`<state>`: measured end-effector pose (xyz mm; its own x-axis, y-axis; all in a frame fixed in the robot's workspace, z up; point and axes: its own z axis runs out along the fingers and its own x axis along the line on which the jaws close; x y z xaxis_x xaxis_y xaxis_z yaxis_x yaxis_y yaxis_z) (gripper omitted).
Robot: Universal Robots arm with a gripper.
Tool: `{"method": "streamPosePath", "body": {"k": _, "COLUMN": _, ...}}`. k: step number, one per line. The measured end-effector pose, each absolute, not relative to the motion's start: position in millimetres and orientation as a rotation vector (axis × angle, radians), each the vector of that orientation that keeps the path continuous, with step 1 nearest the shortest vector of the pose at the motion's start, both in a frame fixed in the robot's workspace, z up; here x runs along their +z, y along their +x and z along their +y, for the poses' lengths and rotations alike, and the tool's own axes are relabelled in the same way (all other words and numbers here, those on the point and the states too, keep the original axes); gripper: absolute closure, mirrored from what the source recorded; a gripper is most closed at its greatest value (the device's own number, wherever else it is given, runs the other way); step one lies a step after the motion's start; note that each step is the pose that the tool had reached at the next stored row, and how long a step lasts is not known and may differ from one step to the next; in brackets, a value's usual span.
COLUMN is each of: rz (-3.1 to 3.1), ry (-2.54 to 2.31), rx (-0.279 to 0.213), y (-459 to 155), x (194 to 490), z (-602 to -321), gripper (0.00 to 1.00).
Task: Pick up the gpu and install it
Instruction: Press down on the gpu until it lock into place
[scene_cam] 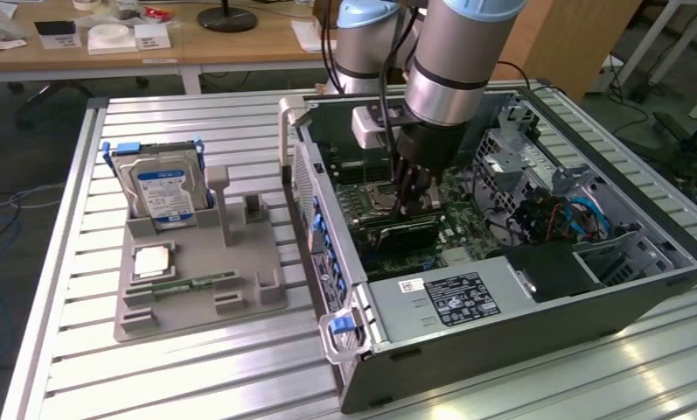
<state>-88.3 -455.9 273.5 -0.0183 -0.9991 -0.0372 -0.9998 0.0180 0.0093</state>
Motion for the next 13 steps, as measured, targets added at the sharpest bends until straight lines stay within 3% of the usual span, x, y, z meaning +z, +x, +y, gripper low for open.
{"method": "streamPosePath", "body": {"k": 13, "rz": 2.227, "ry": -2.187, "rx": 0.051, "y": -88.4, "x": 269.2, "z": -457.2, "gripper": 0.89}}
